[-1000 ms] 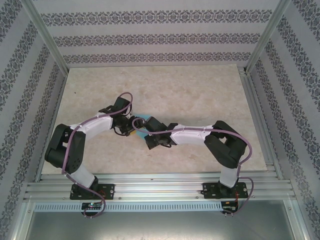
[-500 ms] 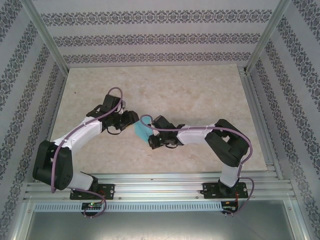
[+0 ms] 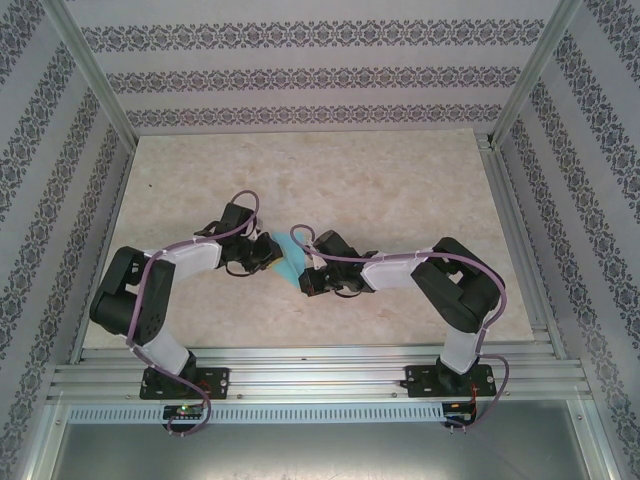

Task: Fold a paper plane with a square sheet of paper (fold left side to right side)
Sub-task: Fourth fold the wing at the center of the table.

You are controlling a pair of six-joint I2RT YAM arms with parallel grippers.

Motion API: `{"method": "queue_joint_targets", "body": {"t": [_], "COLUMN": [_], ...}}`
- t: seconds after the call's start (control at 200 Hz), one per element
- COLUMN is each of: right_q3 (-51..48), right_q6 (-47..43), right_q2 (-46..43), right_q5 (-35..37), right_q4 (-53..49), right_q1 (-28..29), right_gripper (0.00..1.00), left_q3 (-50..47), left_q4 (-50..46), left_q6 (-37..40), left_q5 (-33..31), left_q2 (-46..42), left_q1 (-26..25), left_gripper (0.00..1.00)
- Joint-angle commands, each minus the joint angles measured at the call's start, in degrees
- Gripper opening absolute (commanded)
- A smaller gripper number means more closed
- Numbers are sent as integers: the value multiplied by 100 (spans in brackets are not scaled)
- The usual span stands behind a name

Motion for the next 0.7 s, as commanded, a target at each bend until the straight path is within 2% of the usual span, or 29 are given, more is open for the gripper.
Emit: {"method": "queue_joint_targets", "body": {"t": [0.0,0.425,0.694], "right_q3": [-49,152,393], "right_q6": [44,110,307], "right_q2": [104,153,256], "right_q5": [-86,-345,-676], "right_q4": [-56,-36,13], "right_q1": [-59,-221,-486], "right_gripper": [5,15,27], "left_q3": [196,458,418], "left_q4": [453,492,383], "left_q6": [-130,-158,-114], "left_q5": [177,169,64], "left_q2": [184,900,1014], "left_q1": [-81,-297,-307], "left_gripper": [15,15,15]}}
